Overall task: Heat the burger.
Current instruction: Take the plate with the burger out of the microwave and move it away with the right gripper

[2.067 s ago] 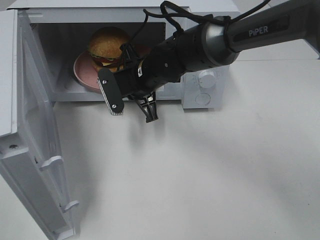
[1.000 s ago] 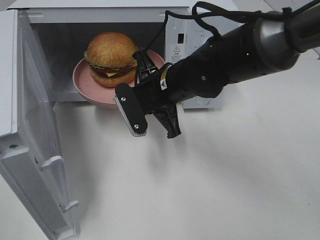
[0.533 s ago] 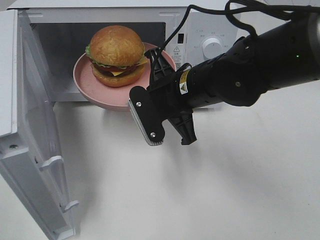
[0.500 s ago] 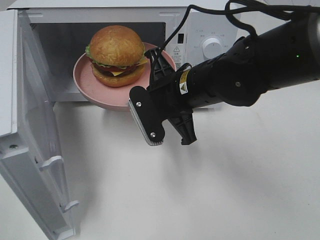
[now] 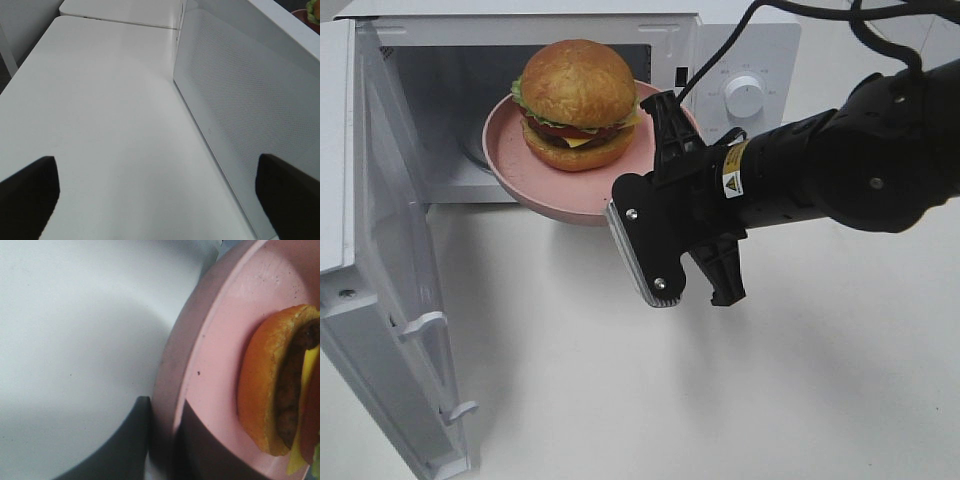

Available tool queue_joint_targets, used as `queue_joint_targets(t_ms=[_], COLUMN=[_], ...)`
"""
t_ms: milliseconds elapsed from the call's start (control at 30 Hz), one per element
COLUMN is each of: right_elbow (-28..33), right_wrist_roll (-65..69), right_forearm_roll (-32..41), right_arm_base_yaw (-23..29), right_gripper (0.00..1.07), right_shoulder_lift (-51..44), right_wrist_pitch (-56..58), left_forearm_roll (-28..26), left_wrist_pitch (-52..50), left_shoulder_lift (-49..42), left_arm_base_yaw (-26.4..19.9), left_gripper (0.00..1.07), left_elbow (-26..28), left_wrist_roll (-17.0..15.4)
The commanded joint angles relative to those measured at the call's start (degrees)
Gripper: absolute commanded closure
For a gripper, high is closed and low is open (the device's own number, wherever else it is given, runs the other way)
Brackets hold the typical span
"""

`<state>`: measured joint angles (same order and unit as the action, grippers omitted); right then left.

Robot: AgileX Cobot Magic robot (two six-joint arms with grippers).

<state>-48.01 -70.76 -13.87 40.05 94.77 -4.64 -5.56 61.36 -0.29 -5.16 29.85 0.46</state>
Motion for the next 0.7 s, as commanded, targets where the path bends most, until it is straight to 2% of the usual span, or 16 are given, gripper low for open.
queue_joint_targets(t_ms=[33, 700], right_elbow=[0.63, 11.0], right_wrist_roll=[1.43, 3.78], right_forearm_roll=[0.74, 0.74], right_arm_base_yaw=[-0.4, 2.29], right_gripper=[1.06, 1.06], right_shoulder_lift=[-2.81, -11.75], right_wrist_pitch=[-4.07, -0.8], left_forearm_roll=[0.0, 0.0], left_wrist_pitch=[0.0, 0.0], left_shoulder_lift=[-0.4, -0.4], left_arm_base_yaw=[-0.11, -0.11], left_gripper=[0.07, 0.07], left_elbow=[-0.17, -0.17], left_wrist_roll=[-0.46, -0.46])
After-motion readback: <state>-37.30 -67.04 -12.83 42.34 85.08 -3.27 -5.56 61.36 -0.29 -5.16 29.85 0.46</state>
